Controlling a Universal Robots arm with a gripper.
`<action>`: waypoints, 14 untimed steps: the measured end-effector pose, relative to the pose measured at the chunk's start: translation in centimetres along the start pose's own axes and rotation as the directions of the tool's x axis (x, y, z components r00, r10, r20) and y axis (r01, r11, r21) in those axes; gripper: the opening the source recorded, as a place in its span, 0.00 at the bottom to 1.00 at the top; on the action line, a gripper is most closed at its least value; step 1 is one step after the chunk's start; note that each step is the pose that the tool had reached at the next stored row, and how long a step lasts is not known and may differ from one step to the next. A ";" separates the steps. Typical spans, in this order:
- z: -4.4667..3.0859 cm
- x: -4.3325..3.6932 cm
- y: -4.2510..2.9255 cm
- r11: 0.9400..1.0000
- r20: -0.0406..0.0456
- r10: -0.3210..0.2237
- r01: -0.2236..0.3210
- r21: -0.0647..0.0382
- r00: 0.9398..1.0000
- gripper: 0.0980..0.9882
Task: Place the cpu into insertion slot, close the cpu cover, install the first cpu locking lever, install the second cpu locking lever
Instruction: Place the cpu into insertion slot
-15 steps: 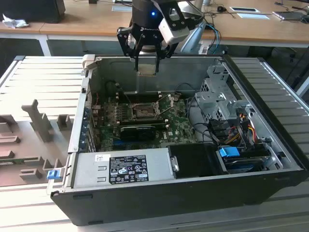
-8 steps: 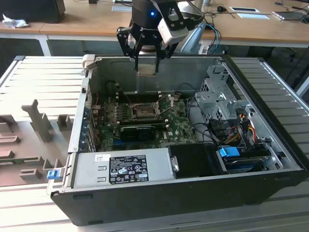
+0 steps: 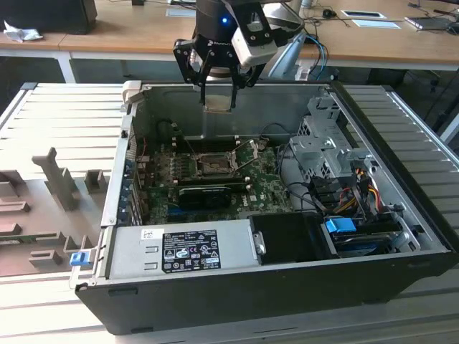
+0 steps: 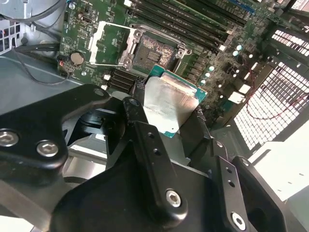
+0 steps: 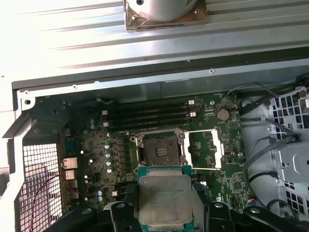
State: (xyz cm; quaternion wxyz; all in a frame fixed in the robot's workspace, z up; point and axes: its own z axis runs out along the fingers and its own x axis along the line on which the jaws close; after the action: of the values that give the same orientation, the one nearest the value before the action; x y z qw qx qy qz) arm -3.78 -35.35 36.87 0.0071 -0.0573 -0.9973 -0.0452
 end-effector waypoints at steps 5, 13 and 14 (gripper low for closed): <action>0.33 0.00 -0.03 1.000 0.000 0.016 -0.016 0.000 1.000 0.49; 0.42 -0.01 -0.04 1.000 0.000 0.029 -0.029 0.000 1.000 0.49; 0.42 -0.01 -0.04 0.999 0.001 0.032 -0.032 0.000 0.999 0.49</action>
State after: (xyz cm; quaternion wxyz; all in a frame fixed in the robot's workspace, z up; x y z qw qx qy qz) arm -3.78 -35.36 36.45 0.0075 -0.0731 -0.9963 -0.0451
